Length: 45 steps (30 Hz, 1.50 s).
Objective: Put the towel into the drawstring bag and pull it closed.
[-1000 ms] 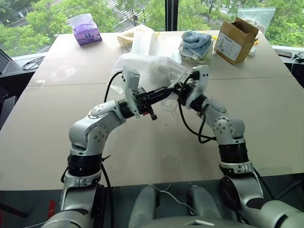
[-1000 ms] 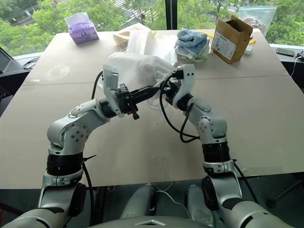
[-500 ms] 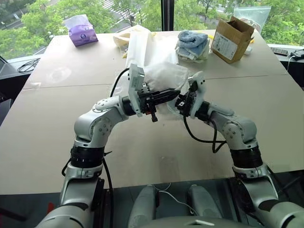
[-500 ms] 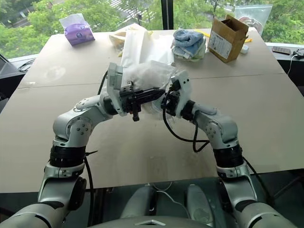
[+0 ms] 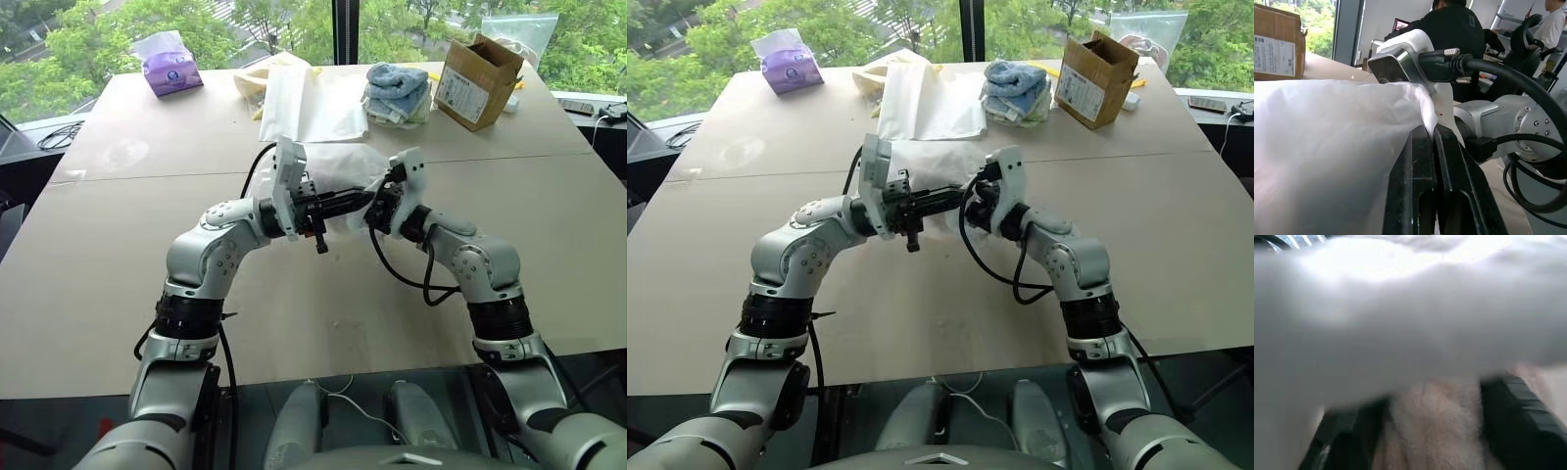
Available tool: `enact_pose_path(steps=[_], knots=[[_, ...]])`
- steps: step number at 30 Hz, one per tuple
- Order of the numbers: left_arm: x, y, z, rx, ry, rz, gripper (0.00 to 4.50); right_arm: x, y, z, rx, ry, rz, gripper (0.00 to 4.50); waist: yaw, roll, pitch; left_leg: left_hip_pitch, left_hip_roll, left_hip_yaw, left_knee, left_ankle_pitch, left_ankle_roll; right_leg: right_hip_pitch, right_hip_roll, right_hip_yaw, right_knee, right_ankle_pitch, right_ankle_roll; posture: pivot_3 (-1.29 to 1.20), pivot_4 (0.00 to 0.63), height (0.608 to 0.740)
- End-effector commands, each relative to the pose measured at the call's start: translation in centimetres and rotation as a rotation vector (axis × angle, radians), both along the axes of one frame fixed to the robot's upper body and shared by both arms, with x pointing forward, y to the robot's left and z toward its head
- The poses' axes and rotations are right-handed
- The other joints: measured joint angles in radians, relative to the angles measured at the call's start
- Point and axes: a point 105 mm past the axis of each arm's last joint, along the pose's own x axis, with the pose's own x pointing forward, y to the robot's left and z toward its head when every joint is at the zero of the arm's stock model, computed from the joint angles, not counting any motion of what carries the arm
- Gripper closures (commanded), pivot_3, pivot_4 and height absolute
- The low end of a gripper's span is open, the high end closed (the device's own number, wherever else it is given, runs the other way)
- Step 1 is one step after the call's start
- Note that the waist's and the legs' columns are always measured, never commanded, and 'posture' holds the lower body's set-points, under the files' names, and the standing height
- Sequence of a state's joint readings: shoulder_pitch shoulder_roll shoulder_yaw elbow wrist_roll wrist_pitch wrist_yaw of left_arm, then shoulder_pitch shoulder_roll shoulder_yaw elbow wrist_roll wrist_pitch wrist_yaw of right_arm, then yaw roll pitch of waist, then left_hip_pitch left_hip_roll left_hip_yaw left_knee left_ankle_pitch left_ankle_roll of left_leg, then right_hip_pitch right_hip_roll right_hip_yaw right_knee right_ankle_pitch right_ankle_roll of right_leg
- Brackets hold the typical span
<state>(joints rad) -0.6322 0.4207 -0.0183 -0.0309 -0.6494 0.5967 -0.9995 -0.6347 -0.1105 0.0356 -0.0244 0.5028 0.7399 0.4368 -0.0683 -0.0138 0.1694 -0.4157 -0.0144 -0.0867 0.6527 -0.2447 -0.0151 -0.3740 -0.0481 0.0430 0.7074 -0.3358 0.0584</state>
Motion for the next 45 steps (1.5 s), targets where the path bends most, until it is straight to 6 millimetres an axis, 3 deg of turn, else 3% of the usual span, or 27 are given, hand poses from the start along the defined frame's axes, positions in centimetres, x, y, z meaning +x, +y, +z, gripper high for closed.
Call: enact_pose_path(steps=[1, 6, 11, 13, 19, 21, 24, 31, 44, 45], knots=[[0.5, 0.9, 1.1, -0.006, -0.060, 0.028, 4.50, -1.5, -2.0, 2.6, 0.051, -0.093, 0.043, 0.90, 0.002, 0.000, 0.000, 0.000, 0.000, 0.000, 0.000, 0.000, 0.000, 0.000, 0.000, 0.000, 0.000, 0.000, 0.000, 0.00, 0.150, 0.740], [1.2, 1.5, 1.6, -0.017, -0.074, 0.059, 4.50, -4.0, -2.9, 2.3, -0.031, -0.124, 0.143, 0.90, -0.001, 0.000, 0.000, 0.000, 0.000, 0.000, 0.000, 0.000, 0.000, 0.000, 0.000, 0.000, 0.000, 0.000, 0.000, 0.00, 0.150, 0.740], [1.7, 1.6, 2.1, -0.029, -0.089, 0.082, 4.50, -5.0, -4.1, 2.8, -0.070, -0.167, 0.145, 0.90, -0.001, 0.000, 0.000, 0.000, 0.000, 0.001, 0.001, 0.000, 0.001, 0.000, 0.000, 0.001, 0.001, 0.000, 0.000, 0.00, 0.150, 0.740], [1.7, 1.6, 2.4, -0.037, -0.092, 0.085, 4.50, -4.6, -5.5, 2.9, -0.069, -0.181, 0.070, 0.90, 0.001, 0.000, 0.000, 0.000, 0.000, 0.000, 0.001, 0.000, 0.001, 0.000, 0.000, 0.001, 0.001, 0.000, 0.000, 0.00, 0.150, 0.740], [1.5, 1.8, 2.5, -0.036, -0.095, 0.092, 4.50, -2.0, -12.2, -2.4, -0.416, -0.184, -0.195, 0.90, 0.019, -0.001, 0.000, 0.000, -0.001, 0.000, 0.001, -0.001, 0.001, 0.001, 0.000, 0.000, 0.000, 0.000, 0.000, 0.00, 0.150, 0.740], [1.4, 1.8, 2.4, -0.035, -0.092, 0.095, 4.50, -1.1, -12.9, -3.5, -0.452, -0.190, -0.247, 0.90, 0.017, -0.001, 0.000, 0.000, -0.001, 0.001, 0.002, 0.000, 0.001, 0.001, 0.000, 0.000, 0.000, 0.000, 0.000, 0.00, 0.150, 0.740], [1.4, 1.9, 2.4, -0.036, -0.089, 0.101, 4.50, 0.3, -12.7, -4.2, -0.502, -0.234, -0.289, 0.90, 0.004, -0.001, 0.000, 0.000, 0.000, 0.002, 0.001, 0.000, 0.001, 0.000, 0.001, 0.001, 0.002, 0.000, 0.000, 0.00, 0.150, 0.740], [1.4, 2.0, 2.6, -0.032, -0.089, 0.104, 4.50, 2.7, -10.3, -3.8, -0.453, -0.279, -0.274, 0.90, -0.001, -0.001, 0.000, 0.000, 0.000, 0.002, 0.002, 0.000, 0.000, 0.000, 0.001, 0.002, 0.002, 0.000, 0.000, 0.00, 0.150, 0.740], [1.4, 2.0, 2.5, -0.028, -0.086, 0.106, 4.50, 4.9, -7.2, -3.7, -0.358, -0.305, -0.252, 0.90, -0.003, -0.001, 0.000, 0.000, 0.000, 0.001, 0.002, 0.000, 0.000, -0.001, 0.000, 0.001, 0.002, 0.000, 0.000, 0.00, 0.150, 0.740], [1.5, 2.1, 2.5, -0.027, -0.086, 0.107, 4.50, 5.0, -7.4, -3.5, -0.346, -0.307, -0.263, 1.15, -0.002, -0.001, 0.000, 0.000, 0.000, 0.001, 0.002, 0.000, 0.000, -0.001, 0.000, 0.001, 0.002, 0.000, 0.000, 0.00, 0.150, 0.740]])
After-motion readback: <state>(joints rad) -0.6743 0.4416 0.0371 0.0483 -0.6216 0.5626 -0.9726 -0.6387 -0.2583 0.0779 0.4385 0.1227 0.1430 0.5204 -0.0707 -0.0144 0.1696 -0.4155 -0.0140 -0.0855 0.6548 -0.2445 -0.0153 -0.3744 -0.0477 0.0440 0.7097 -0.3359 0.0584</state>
